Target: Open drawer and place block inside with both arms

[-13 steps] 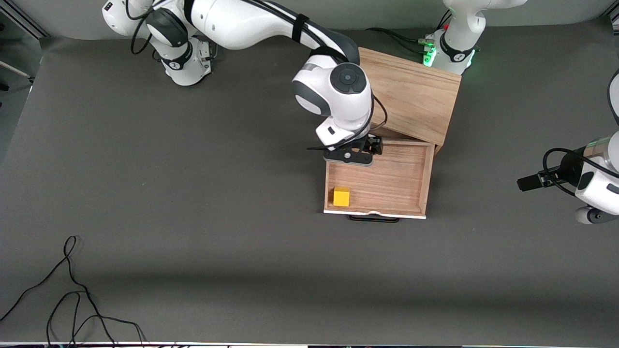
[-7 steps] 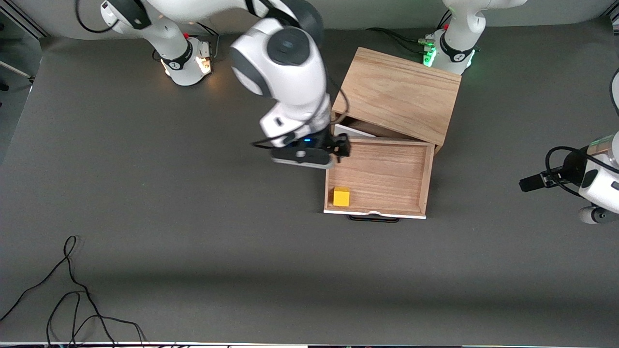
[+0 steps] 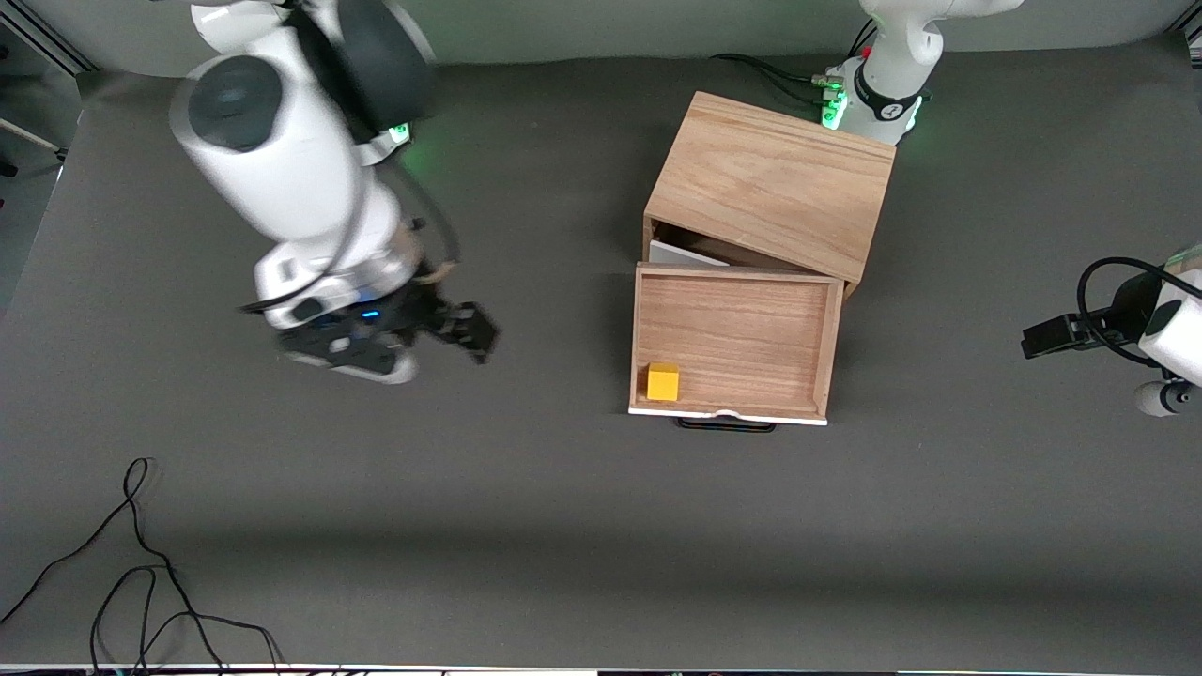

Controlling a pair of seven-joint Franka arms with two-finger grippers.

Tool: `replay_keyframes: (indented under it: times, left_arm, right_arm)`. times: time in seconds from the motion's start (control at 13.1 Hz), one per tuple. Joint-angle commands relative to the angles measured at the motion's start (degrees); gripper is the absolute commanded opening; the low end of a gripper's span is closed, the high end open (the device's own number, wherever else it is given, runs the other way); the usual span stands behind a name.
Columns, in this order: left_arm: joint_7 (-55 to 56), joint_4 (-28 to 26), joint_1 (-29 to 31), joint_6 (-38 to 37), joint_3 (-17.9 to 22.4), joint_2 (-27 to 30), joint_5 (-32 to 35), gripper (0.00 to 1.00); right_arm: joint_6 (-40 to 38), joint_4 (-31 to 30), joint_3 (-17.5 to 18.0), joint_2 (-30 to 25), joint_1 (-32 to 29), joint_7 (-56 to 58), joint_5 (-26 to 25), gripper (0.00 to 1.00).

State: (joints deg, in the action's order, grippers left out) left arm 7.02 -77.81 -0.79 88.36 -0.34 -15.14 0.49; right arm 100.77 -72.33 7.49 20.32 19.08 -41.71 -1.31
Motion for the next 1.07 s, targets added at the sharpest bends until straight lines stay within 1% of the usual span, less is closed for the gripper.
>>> replay_keyframes:
  times: [0.0, 0.15, 0.31, 0.38, 0.46, 0.69, 0.76, 0.99]
  left_arm:
    - [-1.8, -3.8, -0.1, 2.0, -0.1, 2.7, 0.7, 1.00]
    - [-1.8, -5.1, -0.4, 1.9, -0.3, 3.6, 0.9, 1.00]
    - [-1.8, -7.2, -0.7, 2.8, -0.5, 5.5, 1.2, 1.00]
    - [-2.0, -7.5, -0.6, 3.0, -0.6, 6.3, 1.2, 1.00]
    - [-2.1, -7.5, -0.6, 3.0, -0.6, 6.4, 1.2, 1.00]
    - [-2.4, -8.8, -0.6, 3.3, -0.6, 7.7, 1.3, 1.00]
    - [-3.6, -8.8, -0.6, 3.1, -0.6, 7.8, 1.2, 1.00]
    - [-5.1, -8.8, -0.3, 2.9, -0.6, 7.8, 1.2, 1.00]
  right_arm:
    - [1.1, -12.7, -1.7, -9.6, -7.5, 14.9, 2.0, 1.00]
    - [1.3, -17.3, -6.8, -13.4, -8.3, 23.4, 2.7, 1.00]
    - [1.4, -22.2, -11.3, -17.8, -8.2, 26.6, 3.6, 1.00]
    - [1.4, -24.5, -13.7, -20.0, -8.2, 27.5, 3.6, 1.00]
    - [1.4, -26.0, -15.6, -21.6, -8.1, 30.9, 3.6, 1.00]
    - [-1.5, -25.6, -19.3, -21.8, -8.1, 38.4, 3.7, 1.00]
    - [-1.7, -25.4, -19.6, -21.6, -8.2, 40.4, 3.7, 1.00]
    - [-2.6, -25.4, -20.1, -21.4, -8.3, 40.6, 3.5, 1.00]
